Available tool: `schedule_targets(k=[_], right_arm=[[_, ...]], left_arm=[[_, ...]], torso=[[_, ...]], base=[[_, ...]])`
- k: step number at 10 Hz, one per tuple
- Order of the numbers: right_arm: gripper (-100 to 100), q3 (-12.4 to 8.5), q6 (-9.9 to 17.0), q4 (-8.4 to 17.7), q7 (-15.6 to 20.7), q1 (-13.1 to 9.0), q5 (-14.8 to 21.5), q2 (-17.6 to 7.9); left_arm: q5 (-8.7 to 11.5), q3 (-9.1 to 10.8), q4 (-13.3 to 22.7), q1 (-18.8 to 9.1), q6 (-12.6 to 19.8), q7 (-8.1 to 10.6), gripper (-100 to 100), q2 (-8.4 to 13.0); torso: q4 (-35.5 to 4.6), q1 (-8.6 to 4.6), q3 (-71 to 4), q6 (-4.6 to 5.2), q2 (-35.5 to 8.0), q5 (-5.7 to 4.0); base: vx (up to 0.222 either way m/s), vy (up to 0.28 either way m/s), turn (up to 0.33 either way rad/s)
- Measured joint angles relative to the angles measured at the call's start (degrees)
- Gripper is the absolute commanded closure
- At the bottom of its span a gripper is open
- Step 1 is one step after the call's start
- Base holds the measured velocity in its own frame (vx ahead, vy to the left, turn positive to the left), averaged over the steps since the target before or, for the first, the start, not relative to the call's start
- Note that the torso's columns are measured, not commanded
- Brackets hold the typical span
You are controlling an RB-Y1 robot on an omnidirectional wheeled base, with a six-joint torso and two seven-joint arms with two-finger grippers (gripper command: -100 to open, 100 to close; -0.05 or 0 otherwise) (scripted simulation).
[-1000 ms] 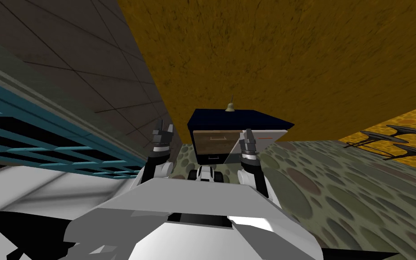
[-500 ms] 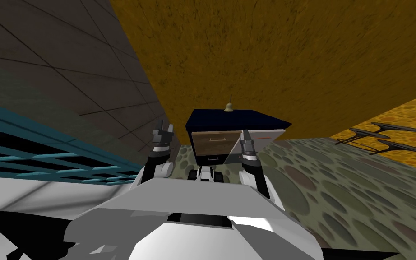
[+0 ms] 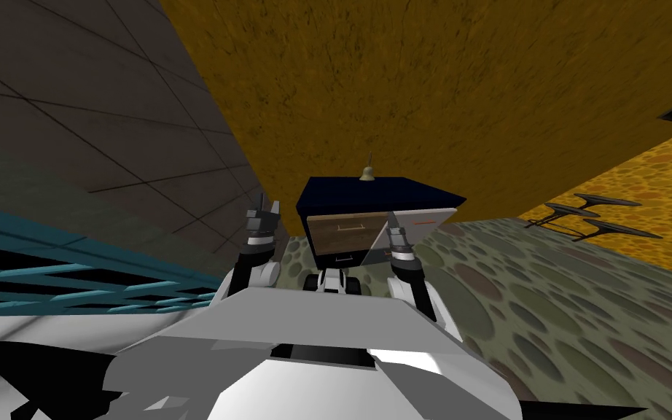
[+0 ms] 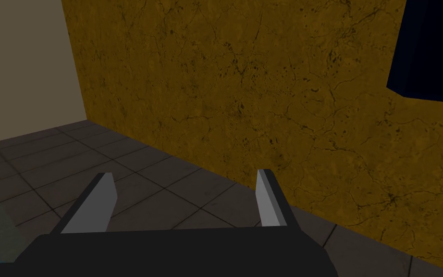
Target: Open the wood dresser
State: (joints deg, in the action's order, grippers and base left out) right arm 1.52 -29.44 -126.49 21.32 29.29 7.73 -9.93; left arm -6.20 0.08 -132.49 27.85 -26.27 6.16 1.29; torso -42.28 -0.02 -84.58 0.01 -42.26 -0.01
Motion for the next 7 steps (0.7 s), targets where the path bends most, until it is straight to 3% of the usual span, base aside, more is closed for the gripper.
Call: schedule_targets(k=[7], right_arm=[[-100, -0.8, -2.0, 0.8, 10.6, 0.5, 4.7, -1.3]], left_arm=[[0.0, 0.0, 0.0, 0.0, 0.0, 0.0, 0, 0.0]], torso=[[0.0, 0.06, 0.0, 0.0, 0.0, 0.02]], base=[[0.039, 0.024, -0.062]])
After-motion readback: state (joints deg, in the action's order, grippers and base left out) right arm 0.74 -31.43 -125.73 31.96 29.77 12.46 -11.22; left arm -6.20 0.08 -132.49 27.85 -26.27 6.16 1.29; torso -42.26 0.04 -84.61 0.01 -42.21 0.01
